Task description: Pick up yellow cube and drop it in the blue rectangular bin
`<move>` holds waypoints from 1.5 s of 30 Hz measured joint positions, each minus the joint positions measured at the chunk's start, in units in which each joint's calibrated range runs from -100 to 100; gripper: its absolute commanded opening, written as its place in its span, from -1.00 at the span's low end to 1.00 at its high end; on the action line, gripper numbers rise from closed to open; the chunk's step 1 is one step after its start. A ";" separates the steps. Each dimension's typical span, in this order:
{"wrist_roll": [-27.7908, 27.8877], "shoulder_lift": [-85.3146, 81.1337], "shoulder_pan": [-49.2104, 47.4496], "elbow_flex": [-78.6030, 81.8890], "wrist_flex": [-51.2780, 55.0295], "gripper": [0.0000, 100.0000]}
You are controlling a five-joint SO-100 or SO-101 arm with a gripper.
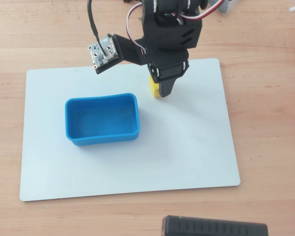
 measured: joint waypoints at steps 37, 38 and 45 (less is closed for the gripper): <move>-1.42 2.03 9.34 -37.13 22.46 -0.91; -1.42 3.42 10.27 -38.36 22.46 -0.91; -1.42 11.92 14.13 -44.59 22.46 -0.92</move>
